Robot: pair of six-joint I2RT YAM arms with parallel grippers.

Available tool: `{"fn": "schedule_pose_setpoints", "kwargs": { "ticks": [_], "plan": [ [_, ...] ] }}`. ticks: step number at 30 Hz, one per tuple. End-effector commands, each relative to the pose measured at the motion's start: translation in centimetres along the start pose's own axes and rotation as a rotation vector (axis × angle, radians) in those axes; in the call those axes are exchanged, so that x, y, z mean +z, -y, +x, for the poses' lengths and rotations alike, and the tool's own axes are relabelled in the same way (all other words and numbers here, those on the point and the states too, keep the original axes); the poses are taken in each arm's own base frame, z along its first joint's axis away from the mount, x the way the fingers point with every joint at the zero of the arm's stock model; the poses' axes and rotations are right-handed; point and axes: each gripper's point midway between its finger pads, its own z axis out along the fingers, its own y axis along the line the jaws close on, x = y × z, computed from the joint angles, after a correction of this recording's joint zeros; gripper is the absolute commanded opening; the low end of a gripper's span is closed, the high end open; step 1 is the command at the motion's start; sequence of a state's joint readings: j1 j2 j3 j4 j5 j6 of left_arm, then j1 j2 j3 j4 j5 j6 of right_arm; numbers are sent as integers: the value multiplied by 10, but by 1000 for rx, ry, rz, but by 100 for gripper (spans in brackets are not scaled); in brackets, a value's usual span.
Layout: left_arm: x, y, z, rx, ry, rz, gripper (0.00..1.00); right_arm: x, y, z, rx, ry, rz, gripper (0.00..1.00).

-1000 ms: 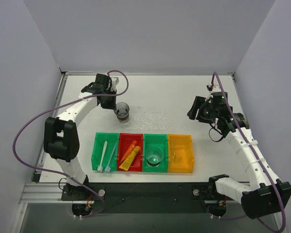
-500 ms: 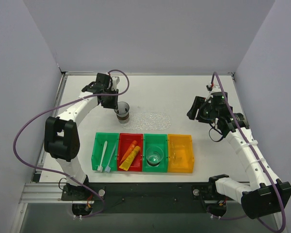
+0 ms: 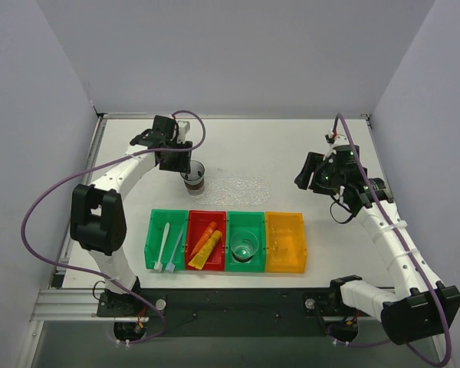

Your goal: Prepare toiletry sets of a toothbrush and toothpaste on the tray

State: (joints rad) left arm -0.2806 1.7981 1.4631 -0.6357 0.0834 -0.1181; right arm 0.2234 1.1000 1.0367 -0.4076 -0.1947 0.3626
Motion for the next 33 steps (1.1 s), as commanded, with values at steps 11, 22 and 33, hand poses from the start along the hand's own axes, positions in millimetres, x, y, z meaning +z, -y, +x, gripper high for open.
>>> {"fn": "schedule_pose_setpoints", "kwargs": {
  "ticks": [11, 22, 33],
  "plan": [
    [-50, 11, -44, 33, 188, 0, 71, -7, -6, -6, -24, 22, -28, 53],
    [-100, 16, -60, 11, 302, -12, 72, -10, -18, 15, -107, -25, -33, 50],
    [-141, 39, -63, -28, 371, 22, 72, -12, -38, 56, -149, -130, -73, 41]
  ]
}}
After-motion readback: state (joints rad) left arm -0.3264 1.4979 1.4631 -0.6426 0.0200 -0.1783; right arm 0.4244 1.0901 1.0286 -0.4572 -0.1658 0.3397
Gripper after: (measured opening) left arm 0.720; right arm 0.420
